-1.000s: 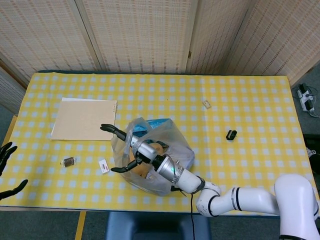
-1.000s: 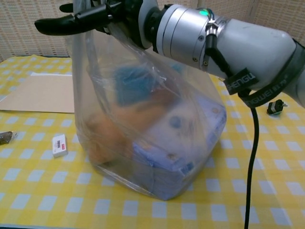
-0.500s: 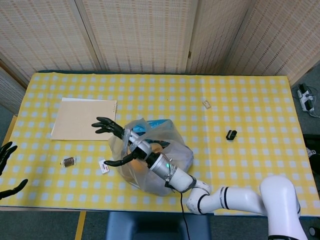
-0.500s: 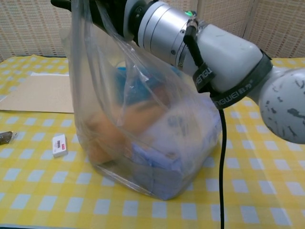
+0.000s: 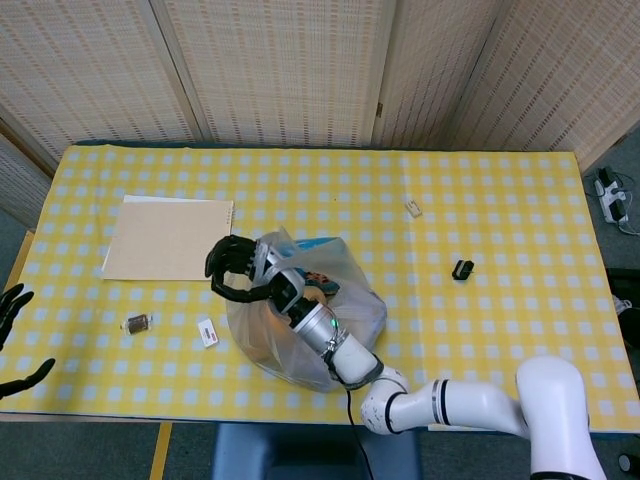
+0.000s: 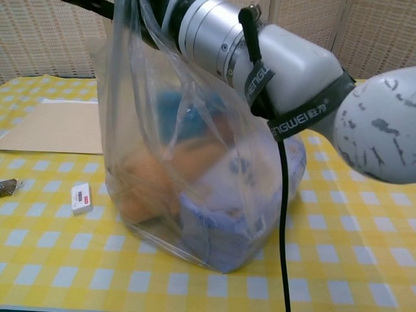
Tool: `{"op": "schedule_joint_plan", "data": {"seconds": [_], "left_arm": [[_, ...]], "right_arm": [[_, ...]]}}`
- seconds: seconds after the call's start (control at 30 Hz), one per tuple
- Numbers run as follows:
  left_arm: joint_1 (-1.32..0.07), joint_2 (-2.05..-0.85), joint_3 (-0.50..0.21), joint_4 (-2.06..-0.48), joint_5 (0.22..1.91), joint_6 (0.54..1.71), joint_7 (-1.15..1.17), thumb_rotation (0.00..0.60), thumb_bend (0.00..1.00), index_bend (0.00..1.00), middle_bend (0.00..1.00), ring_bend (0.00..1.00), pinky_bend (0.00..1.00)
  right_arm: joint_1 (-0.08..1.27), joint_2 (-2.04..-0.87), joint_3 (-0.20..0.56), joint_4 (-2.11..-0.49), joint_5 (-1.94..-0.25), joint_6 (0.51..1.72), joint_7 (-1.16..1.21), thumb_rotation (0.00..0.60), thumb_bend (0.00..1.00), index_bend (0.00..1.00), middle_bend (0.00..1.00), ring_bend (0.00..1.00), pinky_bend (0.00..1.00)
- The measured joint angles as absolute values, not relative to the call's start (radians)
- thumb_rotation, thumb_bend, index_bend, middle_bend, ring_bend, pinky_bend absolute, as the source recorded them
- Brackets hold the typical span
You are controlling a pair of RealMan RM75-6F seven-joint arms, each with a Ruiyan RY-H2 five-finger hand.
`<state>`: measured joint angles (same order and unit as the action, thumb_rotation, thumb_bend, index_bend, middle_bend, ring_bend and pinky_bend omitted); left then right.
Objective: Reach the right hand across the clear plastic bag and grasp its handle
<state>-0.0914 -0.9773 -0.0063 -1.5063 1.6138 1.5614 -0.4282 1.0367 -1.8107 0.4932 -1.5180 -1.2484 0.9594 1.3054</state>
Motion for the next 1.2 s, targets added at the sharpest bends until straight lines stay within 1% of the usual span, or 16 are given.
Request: {"op": "schedule_joint_plan", "data": {"seconds": [0.07, 0.17, 0.3, 0.5, 0.67, 0.8, 0.9, 1.0, 1.2], "left_arm": [[-0.092, -0.978, -0.005, -1.506, 1.616, 1.560, -0.426, 0.600, 0.29, 0.00, 0.05, 0.04, 0.00], [-0.094, -0.978, -0.004, -1.508, 1.620, 1.559, -0.424, 0.600, 0.29, 0.00, 0.05, 0.05, 0.00], [-0.095, -0.979, -0.004, -1.509, 1.617, 1.554, -0.419, 0.600, 0.29, 0.00, 0.05, 0.05, 0.00], [-0.102, -0.983, -0.002, -1.516, 1.616, 1.538, -0.398, 0.600, 0.29, 0.00, 0.05, 0.05, 0.00], [-0.108, -0.986, 0.001, -1.524, 1.623, 1.529, -0.380, 0.600, 0.29, 0.00, 0.05, 0.05, 0.00], [-0.113, -0.988, 0.001, -1.525, 1.616, 1.514, -0.373, 0.600, 0.29, 0.00, 0.05, 0.05, 0.00], [-0.116, -0.989, 0.001, -1.529, 1.610, 1.507, -0.366, 0.600, 0.29, 0.00, 0.05, 0.05, 0.00], [-0.114, -0.989, 0.002, -1.533, 1.613, 1.512, -0.359, 0.600, 0.29, 0.00, 0.05, 0.05, 0.00], [-0.113, -0.988, 0.007, -1.538, 1.618, 1.512, -0.353, 0.600, 0.29, 0.00, 0.05, 0.05, 0.00]], "right_arm": [[1.029, -1.816, 0.511, -1.536, -1.200, 0.959, 1.293, 0.600, 0.54, 0.73, 0.79, 0.85, 0.81], [1.013, -1.816, 0.544, -1.581, -1.111, 0.950, 1.271, 0.600, 0.55, 0.73, 0.80, 0.91, 0.87], [0.986, -1.792, 0.598, -1.670, -0.994, 0.905, 1.249, 0.600, 0.55, 0.70, 0.79, 0.91, 0.88], [0.962, -1.728, 0.685, -1.794, -0.939, 0.860, 1.197, 0.600, 0.55, 0.70, 0.79, 0.91, 0.88], [0.966, -1.675, 0.775, -1.895, -0.911, 0.870, 1.118, 0.600, 0.55, 0.70, 0.78, 0.91, 0.88], [0.989, -1.625, 0.859, -1.983, -0.837, 0.898, 1.029, 0.600, 0.55, 0.70, 0.78, 0.91, 0.88], [1.009, -1.592, 0.904, -2.040, -0.768, 0.924, 0.965, 0.600, 0.55, 0.70, 0.78, 0.91, 0.88], [1.028, -1.563, 0.932, -2.080, -0.701, 0.950, 0.913, 0.600, 0.55, 0.70, 0.78, 0.91, 0.88], [1.033, -1.544, 0.944, -2.094, -0.664, 0.961, 0.891, 0.600, 0.55, 0.70, 0.78, 0.91, 0.88]]}}
